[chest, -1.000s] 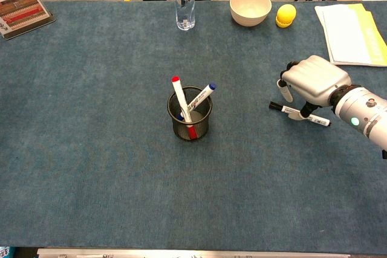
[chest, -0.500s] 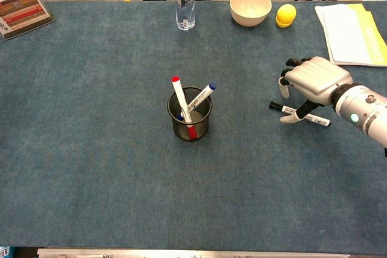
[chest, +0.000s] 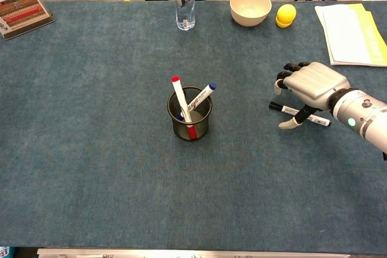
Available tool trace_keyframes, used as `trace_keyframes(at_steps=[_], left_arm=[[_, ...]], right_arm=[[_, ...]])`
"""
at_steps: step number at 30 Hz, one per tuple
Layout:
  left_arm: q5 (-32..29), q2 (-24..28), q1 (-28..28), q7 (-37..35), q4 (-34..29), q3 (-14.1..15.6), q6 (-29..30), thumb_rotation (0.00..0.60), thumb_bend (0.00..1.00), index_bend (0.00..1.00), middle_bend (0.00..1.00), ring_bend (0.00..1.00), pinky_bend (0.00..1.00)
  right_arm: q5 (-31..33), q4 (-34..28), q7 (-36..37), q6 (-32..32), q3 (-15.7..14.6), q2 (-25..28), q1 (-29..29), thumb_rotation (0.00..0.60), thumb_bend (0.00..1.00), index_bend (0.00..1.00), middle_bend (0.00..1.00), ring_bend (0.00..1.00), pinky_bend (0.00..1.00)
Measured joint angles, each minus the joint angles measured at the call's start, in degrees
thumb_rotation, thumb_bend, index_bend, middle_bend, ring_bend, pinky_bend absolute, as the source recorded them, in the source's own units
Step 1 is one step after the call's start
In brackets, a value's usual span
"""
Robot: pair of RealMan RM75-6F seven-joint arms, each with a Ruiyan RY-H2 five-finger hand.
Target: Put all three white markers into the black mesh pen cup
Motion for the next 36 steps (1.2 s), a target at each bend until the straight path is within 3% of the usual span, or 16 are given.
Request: trace_keyframes(at_steps=[10, 21, 23, 27, 32, 36], left_arm=[[0.1, 0.2, 0.4, -0.7, 0.3, -0.1, 0.5, 0.6, 0.34, 0.31, 0.07, 0.0, 0.0], [0.4, 0.1, 0.5, -1.2, 0.7, -0.1, 0.6, 0.6, 0.34, 0.31, 0.07, 0.0, 0.0], [0.5, 0.1, 0.5, -1.4, 0.7, 0.0, 0.5, 0.6, 0.34, 0.31, 0.07, 0.0, 0.0], [0.6, 0.1, 0.6, -1.7, 0.8, 0.0, 0.6, 0.6, 0.34, 0.31, 0.07, 0.0, 0.0], [0.7, 0.3, 0.7, -2.1, 0.9, 0.1, 0.7, 0.6, 0.34, 0.31, 0.07, 0.0, 0.0], [0.7, 0.4, 0.7, -2.3, 1.0, 0.0, 0.7, 0.6, 0.34, 0.31, 0.07, 0.0, 0.0]], right_arm=[[-1.0, -1.3, 1.0, -0.9, -1.9, -0.1, 1.0, 0.313, 0.1, 0.3, 0.17, 0.02, 0.14], [-5.0, -4.9, 3.5, 0.7, -4.8, 2.4, 0.0, 0.325, 0.16, 0.4, 0.21, 0.02, 0.14], [-5.8, -4.8, 3.7, 1.5, -4.9, 2.3, -0.3, 0.374, 0.19, 0.42, 0.23, 0.02, 0.14], [-8.3, -2.9, 5.0, 3.5, -4.6, 1.3, -1.0, 0.54, 0.23, 0.5, 0.27, 0.03, 0.14], [-9.8, 0.8, 6.1, 5.2, -4.0, -0.9, -2.1, 0.592, 0.25, 0.53, 0.28, 0.04, 0.14], [-10.0, 1.8, 6.0, 5.3, -3.7, -2.0, -2.5, 0.6, 0.25, 0.54, 0.29, 0.05, 0.14]])
